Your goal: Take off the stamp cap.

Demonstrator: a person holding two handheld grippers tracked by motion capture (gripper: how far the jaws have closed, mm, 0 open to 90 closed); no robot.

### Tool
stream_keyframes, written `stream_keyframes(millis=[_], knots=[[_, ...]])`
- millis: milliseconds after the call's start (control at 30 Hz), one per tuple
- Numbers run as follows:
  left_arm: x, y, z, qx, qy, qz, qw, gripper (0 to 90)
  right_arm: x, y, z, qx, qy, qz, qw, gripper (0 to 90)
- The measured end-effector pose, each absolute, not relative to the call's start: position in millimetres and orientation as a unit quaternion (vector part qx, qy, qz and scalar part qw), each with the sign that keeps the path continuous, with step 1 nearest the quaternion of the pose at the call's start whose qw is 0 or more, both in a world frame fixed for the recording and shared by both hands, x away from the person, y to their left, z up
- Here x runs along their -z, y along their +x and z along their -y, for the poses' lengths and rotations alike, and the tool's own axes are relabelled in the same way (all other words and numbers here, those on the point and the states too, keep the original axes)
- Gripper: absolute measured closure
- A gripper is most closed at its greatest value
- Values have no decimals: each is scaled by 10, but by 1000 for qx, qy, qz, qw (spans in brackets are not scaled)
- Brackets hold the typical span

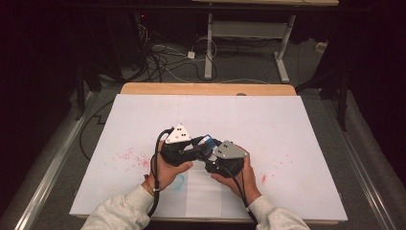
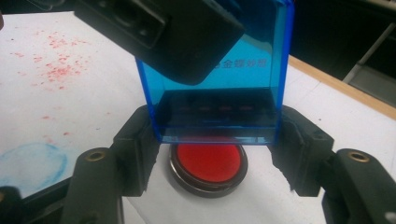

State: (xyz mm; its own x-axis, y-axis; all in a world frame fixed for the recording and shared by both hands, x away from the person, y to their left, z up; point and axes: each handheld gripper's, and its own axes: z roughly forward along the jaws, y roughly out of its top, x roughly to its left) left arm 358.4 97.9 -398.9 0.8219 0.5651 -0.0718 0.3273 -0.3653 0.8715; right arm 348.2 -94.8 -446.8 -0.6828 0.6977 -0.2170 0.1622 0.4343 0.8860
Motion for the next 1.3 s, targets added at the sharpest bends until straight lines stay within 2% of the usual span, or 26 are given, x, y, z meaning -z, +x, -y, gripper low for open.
stream_keyframes(millis=[133, 167, 433, 1133, 1300], knots=[[3996, 3584, -978, -119, 816, -276, 494, 683, 4476, 3480, 942, -453, 270, -797, 296, 368], [3995, 3579, -978, -119, 815, -277, 496, 683, 4479, 3480, 941, -451, 272, -795, 300, 343], [3992, 3570, -974, -118, 814, -278, 497, 683, 4485, 3476, 935, -445, 266, -800, 302, 394], [3988, 3579, -991, -100, 816, -278, 497, 683, 4482, 3433, 928, -411, 238, -820, 321, 406], [3916, 3575, -1070, -112, 807, -279, 509, 683, 4527, 3432, 933, -395, 235, -828, 322, 406]])
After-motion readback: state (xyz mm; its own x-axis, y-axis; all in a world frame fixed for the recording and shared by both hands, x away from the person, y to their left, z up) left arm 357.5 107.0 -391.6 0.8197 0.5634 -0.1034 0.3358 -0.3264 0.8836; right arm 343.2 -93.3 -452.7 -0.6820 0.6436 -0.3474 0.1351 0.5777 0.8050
